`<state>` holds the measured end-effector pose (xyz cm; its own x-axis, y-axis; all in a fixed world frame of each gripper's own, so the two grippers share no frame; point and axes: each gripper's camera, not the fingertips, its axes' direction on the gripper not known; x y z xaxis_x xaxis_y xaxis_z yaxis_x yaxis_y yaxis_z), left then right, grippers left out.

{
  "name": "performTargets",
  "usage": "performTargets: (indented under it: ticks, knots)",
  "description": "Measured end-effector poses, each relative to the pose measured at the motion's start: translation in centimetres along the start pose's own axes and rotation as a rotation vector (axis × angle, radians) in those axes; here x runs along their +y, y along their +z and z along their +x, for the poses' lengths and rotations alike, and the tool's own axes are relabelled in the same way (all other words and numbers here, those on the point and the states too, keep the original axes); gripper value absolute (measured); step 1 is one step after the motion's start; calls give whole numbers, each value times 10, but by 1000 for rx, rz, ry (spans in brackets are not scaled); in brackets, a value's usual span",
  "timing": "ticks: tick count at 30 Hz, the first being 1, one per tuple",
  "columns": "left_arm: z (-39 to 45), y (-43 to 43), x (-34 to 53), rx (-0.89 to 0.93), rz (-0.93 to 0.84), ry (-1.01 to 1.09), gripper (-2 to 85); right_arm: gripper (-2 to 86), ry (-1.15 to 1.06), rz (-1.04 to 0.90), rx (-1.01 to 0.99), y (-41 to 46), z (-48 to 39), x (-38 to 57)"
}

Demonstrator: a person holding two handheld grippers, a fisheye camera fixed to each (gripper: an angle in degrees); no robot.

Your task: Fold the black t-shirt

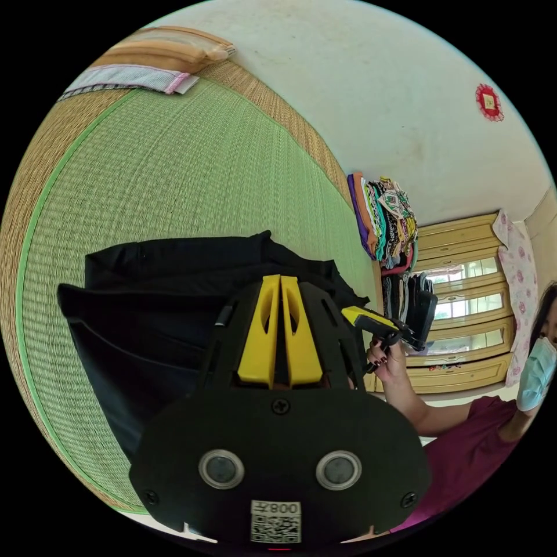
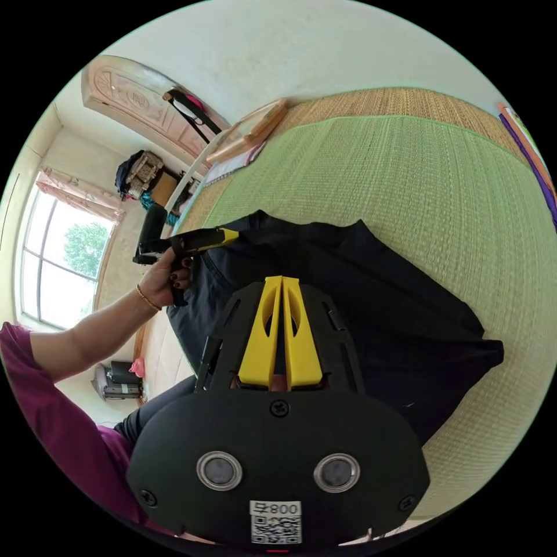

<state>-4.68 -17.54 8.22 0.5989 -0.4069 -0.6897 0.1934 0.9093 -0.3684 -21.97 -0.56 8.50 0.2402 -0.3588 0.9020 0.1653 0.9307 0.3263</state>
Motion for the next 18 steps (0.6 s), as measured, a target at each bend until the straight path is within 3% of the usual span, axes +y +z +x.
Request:
performTargets:
  ticks: [4,12,16,18]
  knots:
    - [24,6,10,14,23,78,1,1,-12,11,109,2,-13,-3]
    - [46,46,9,-161,-102,164,1,1,-94,-24,403,7,-34,-19]
    - [53,44,-13,-207,-61,175,1,1,-108,3,445,-4,-38,-34]
    - [58,42,-21,-225,-51,183,1,1,-130,43,361,-17,-44,-37]
